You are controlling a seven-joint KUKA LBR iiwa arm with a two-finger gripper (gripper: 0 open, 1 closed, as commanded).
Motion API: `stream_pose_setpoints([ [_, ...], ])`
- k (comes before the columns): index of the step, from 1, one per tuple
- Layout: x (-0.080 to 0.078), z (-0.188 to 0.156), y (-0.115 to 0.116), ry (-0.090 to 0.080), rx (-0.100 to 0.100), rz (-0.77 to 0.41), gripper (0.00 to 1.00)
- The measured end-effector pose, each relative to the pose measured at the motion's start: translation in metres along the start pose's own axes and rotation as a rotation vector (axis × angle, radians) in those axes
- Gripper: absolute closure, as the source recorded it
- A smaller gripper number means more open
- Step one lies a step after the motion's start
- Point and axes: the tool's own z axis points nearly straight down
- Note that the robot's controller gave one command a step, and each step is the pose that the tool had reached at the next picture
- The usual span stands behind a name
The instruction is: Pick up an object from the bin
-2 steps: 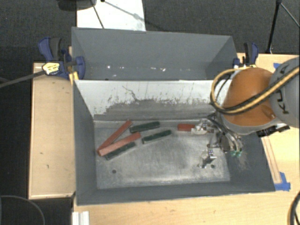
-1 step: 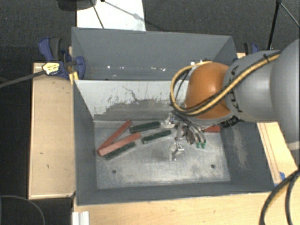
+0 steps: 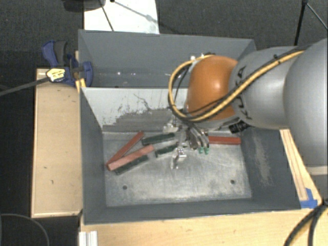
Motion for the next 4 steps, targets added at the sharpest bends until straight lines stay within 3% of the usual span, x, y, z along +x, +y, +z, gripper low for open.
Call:
stream_pose_setpoints([
  [1,0.012,0.024,-0.002,0.001,0.001,-0.174,0.00],
  [2,0.004,0.052,-0.009,0.001,0.000,-0.016,0.00],
  [3,0.008,0.051,-0.003,-0.014,0.000,-0.021,1.00],
  [4,0.008,0.051,-0.003,-0.014,0.000,-0.021,1.00],
])
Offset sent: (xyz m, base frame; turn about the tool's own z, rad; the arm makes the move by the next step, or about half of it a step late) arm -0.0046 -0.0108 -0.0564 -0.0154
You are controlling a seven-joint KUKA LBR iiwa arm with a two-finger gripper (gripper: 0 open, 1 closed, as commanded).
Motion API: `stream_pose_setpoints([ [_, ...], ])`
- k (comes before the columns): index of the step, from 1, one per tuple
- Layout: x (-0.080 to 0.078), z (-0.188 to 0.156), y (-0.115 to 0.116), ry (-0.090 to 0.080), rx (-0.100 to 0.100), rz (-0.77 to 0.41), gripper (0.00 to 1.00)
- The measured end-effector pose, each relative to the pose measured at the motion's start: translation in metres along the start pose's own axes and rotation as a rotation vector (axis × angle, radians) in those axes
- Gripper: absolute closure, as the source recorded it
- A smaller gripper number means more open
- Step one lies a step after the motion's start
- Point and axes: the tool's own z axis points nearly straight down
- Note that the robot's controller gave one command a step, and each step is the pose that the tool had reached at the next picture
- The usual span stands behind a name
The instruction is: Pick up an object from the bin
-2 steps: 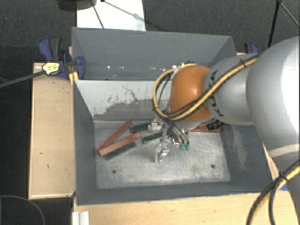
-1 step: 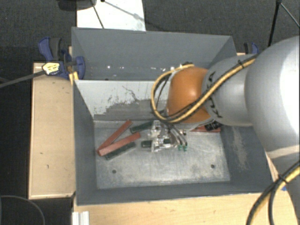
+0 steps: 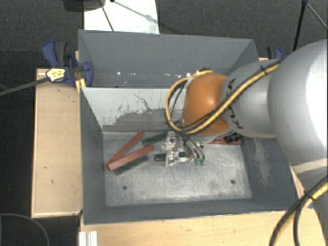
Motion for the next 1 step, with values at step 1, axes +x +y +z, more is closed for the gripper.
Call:
stream_pose_setpoints([
  [1,0.0007,-0.0021,-0.0001,0.003,0.001,-0.001,1.00],
])
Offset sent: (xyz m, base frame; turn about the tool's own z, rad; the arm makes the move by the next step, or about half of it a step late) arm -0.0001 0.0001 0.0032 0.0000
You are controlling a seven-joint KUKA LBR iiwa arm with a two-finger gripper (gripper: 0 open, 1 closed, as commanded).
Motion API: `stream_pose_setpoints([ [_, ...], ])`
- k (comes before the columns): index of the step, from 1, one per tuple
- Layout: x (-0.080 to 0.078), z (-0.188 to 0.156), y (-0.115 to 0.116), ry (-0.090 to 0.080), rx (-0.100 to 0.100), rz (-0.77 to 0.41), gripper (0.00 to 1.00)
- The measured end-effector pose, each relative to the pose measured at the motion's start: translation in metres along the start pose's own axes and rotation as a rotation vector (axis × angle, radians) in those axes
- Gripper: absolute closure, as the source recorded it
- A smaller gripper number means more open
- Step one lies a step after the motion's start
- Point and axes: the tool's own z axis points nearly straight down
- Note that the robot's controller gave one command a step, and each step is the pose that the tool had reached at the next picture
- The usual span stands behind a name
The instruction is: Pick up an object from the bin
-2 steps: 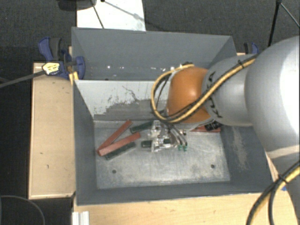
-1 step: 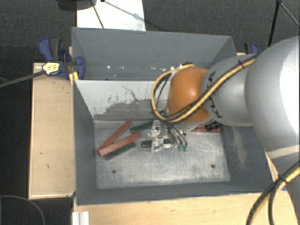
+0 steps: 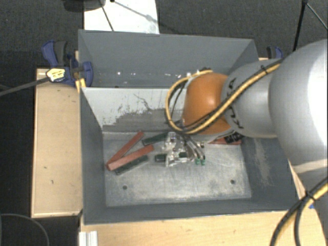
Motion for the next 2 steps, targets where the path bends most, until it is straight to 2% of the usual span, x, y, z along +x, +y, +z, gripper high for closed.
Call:
stream_pose_setpoints([
  [1,0.002,-0.014,0.000,0.012,0.001,-0.001,1.00],
  [2,0.002,-0.028,0.000,0.017,0.001,-0.001,1.00],
])
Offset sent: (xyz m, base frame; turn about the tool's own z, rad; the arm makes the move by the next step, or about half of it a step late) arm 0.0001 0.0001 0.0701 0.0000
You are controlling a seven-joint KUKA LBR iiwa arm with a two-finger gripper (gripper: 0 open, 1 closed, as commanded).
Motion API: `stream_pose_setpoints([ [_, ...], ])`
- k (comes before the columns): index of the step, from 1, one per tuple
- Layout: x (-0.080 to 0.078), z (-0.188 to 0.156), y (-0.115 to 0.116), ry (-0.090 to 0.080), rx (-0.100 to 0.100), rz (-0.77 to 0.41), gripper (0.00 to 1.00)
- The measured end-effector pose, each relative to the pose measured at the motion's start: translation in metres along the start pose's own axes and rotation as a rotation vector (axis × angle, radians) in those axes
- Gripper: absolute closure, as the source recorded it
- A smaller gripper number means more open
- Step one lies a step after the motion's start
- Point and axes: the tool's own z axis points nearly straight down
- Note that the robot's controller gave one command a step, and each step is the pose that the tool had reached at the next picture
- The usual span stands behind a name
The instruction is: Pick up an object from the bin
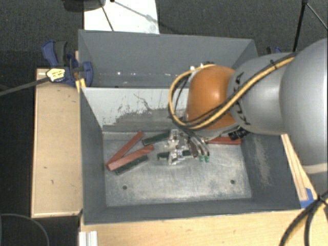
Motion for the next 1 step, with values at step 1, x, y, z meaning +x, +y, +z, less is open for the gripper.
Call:
stream_pose_setpoints([
  [1,0.0002,-0.0270,0.0000,0.001,0.000,-0.002,1.00],
])
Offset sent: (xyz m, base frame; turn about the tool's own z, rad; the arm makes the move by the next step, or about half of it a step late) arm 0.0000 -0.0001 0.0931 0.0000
